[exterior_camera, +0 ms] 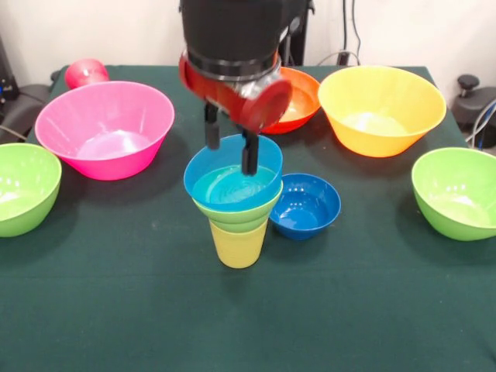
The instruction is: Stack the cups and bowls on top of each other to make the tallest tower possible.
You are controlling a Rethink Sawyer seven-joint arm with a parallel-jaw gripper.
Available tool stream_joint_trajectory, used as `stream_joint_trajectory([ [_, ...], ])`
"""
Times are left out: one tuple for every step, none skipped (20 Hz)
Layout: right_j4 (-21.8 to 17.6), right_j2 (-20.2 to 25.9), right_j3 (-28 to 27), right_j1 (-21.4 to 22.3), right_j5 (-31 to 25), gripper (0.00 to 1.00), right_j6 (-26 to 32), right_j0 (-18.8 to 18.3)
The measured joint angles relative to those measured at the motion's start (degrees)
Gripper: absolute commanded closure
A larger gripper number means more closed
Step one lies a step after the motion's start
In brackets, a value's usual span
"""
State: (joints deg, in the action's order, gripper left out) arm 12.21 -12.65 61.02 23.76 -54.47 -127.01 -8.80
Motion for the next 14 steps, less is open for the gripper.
stream_joint_trajectory([
  [-0.01, -0.05, 0.71, 0.63, 0.0, 0.0, 0.0, 0.2],
  [-0.02, -0.13, 1.86, 1.6, -0.01, 0.0, 0.0, 0.53],
  [-0.02, -0.22, 3.39, 2.88, -0.01, 0.0, 0.0, 1.01],
  [-0.04, -0.25, 4.39, 3.67, 0.01, 0.0, 0.0, 1.33],
  [-0.05, -0.25, 5.5, 4.5, 0.01, 0.0, 0.0, 1.67],
  [-0.06, -0.25, 6.61, 5.34, 0.01, 0.0, 0.0, 2.01],
  [-0.07, -0.25, 7.45, 5.93, 0.01, 0.0, 0.0, 2.24],
  [-0.06, -0.26, 8.51, 6.63, 0.01, 0.0, 0.0, 2.52],
  [-0.07, -0.25, 9.14, 7.02, 0.01, 0.0, 0.0, 2.67],
  [-0.07, -0.25, 9.78, 7.41, 0.0, 0.0, 0.0, 2.82],
  [-0.06, -0.25, 11.5, 8.39, 0.0, 0.0, 0.0, 3.18],
  [-0.06, -0.24, 12.6, 8.96, 0.0, 0.0, 0.0, 3.37],
  [-0.07, -0.24, 13.81, 9.52, 0.01, 0.0, 0.0, 3.57],
  [-0.07, -0.25, 15.01, 10.09, 0.01, 0.0, 0.0, 3.78],
])
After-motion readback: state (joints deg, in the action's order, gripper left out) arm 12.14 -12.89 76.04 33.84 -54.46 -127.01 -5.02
